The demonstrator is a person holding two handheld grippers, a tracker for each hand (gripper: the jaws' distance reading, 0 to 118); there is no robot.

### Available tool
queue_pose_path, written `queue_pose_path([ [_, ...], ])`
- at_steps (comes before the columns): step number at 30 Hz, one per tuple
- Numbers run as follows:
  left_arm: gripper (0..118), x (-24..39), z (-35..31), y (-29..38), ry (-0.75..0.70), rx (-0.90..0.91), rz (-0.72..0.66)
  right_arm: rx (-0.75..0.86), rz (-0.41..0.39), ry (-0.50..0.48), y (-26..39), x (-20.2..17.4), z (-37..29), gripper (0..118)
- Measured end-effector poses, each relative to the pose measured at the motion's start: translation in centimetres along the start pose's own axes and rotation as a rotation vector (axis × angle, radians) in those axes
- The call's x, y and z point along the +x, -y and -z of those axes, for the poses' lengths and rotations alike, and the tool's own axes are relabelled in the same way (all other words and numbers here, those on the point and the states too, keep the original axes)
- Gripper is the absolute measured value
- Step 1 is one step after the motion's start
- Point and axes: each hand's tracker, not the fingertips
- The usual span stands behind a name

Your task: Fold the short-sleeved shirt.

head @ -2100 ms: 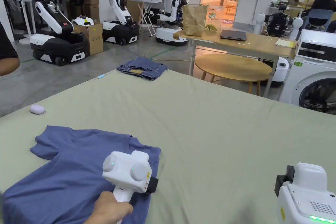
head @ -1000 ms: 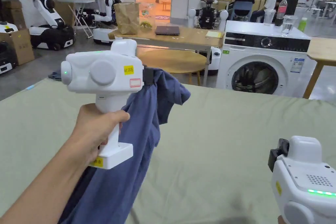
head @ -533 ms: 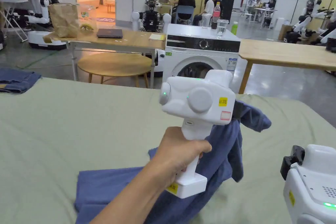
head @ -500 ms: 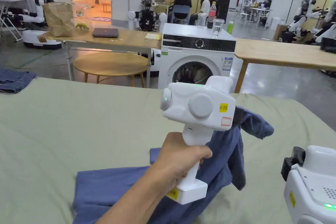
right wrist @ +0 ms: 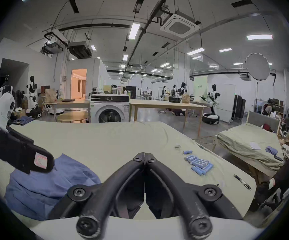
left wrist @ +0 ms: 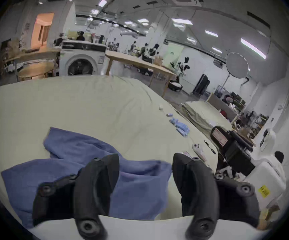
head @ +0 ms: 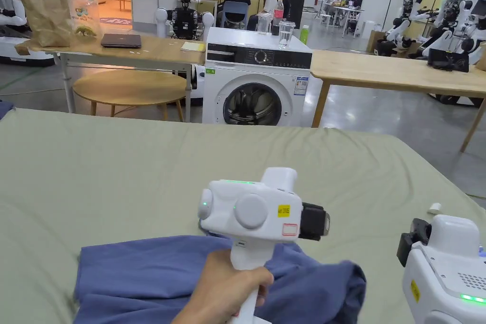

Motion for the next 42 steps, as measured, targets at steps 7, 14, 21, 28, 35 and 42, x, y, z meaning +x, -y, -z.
queue_pose_path([
  [7, 43, -4.7, -8.3, 1.4, -0.249, 0.196, 0.039, 0.017, -0.012, -0.128, -1.1, -4.8, 0.1, 0],
  [14, 0, -9.5, -15.3, 6.0, -0.581, 0.338, -0.005, 0.039, -0.041, -0.236, -0.6, -10.9, 0.6, 0],
  [21, 0, -17.3, -18.4, 7.2, -0.665, 0.203, -0.154, 0.010, -0.034, -0.314, -0.4, -14.6, 1.5, 0],
  [28, 0, -27.5, -16.0, 5.7, -0.613, -0.010, -0.315, -0.033, -0.055, -0.329, 0.4, -15.1, 2.8, 0],
  [35, 65, -33.4, -10.8, 4.9, -0.567, -0.181, -0.432, -0.090, -0.079, -0.303, 2.2, -14.1, 4.2, 0],
  [42, 51, -32.6, -5.9, 7.4, -0.697, -0.340, -0.317, -0.156, -0.066, -0.271, 2.9, -12.6, 5.8, 0],
])
